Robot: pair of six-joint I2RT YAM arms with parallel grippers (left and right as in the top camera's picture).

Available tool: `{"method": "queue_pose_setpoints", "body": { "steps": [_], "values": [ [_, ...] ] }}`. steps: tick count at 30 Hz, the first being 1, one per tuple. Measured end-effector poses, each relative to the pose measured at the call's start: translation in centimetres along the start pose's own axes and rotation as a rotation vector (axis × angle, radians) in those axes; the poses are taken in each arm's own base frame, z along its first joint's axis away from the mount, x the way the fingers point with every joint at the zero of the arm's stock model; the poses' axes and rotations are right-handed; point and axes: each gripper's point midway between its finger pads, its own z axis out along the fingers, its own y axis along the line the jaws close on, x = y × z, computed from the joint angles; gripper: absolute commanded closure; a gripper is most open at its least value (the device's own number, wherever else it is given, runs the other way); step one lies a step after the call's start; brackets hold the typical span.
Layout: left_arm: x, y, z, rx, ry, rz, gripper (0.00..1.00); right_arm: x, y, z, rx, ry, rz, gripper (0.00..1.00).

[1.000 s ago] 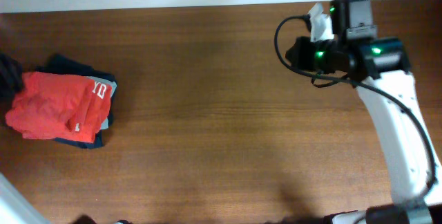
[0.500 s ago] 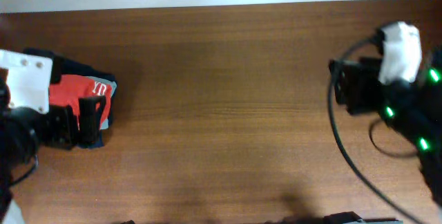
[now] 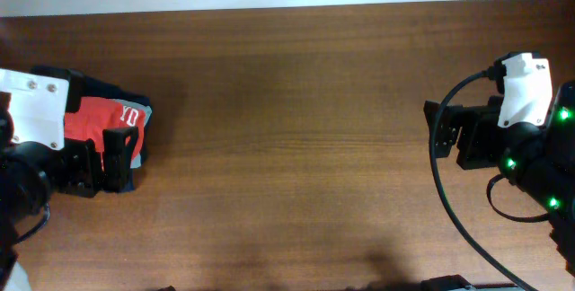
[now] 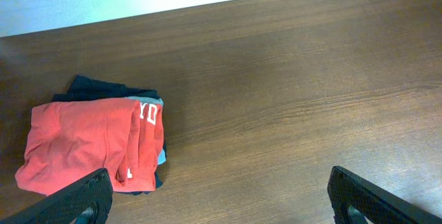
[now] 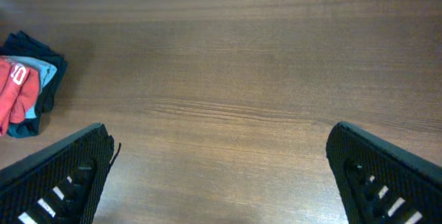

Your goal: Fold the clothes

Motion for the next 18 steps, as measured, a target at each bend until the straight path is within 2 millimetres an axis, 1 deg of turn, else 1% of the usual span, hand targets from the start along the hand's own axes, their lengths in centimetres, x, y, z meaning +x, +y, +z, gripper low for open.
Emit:
{"method": "queue_pose_setpoints", "body": {
  "steps": [9,13,18],
  "values": [
    [0.0,0.0,0.0,0.001,0.002,-0.001,0.01,3.2,0.2,-0.2,-0.015,0.13,0.014,0.01],
    [0.0,0.0,0.0,0.001,0.002,-0.001,0.01,2.7,-0.2,-0.1,0.009,0.111,0.01,0.02],
    [0.1,0.0,0.0,0.001,0.002,-0.001,0.01,0.9,-0.4,0.0,0.021,0.036,-0.011,0.01]
  ]
}}
